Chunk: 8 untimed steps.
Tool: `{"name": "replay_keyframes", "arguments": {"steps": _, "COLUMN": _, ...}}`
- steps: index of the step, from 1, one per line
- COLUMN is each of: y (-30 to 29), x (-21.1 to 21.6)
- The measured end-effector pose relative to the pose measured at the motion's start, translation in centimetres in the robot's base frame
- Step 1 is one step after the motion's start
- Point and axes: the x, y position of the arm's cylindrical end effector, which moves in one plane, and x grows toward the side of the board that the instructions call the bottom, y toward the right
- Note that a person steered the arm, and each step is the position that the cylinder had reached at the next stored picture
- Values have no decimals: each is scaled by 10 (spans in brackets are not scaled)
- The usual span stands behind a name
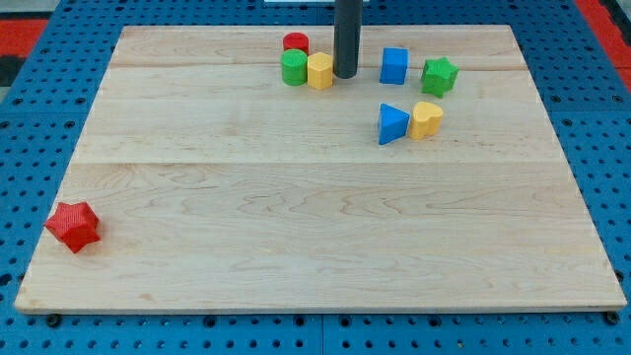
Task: Push the blue cube with green star to the top center of the board
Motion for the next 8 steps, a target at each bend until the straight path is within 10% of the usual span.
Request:
{"name": "replay_keyframes", "arguments": {"steps": 4, "y": -14, "x": -10}}
{"name": "replay_keyframes", "arguments": {"steps": 8, "y": 206, "x": -51}}
